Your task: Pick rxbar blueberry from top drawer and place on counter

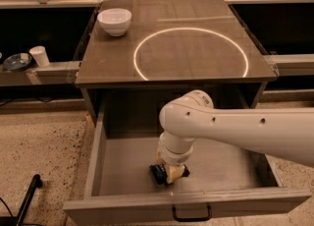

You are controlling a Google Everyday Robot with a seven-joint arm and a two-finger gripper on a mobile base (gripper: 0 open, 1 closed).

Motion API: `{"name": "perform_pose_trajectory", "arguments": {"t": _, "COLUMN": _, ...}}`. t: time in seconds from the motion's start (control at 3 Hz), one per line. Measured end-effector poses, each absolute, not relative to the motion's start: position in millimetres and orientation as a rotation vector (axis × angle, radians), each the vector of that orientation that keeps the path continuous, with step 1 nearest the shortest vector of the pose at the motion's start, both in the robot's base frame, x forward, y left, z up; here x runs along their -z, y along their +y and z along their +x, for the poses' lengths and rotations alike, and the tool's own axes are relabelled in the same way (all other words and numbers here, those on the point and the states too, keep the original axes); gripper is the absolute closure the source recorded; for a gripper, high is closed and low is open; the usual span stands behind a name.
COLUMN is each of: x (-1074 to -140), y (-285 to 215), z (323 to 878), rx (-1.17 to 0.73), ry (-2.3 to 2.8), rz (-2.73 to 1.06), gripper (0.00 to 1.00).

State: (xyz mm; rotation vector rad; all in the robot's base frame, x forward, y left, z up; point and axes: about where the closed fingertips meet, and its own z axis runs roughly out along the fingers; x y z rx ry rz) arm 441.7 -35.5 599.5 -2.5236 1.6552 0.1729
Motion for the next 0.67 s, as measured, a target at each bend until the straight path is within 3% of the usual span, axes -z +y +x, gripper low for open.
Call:
{"name": "perform_pose_trajectory", "arguments": {"t": 0.33, "x": -622.5, "y": -49.9, "z": 454.1, "rx": -0.231, "ry": 1.667, "rz": -2.436, "gripper": 1.0}}
{"name": "perform_pose_trajectory", "arguments": {"t": 0.67, "x": -687.2, "y": -75.4, "z": 489.1, "rx": -0.172, "ry": 1.713, "rz": -2.368, "gripper": 1.0}}
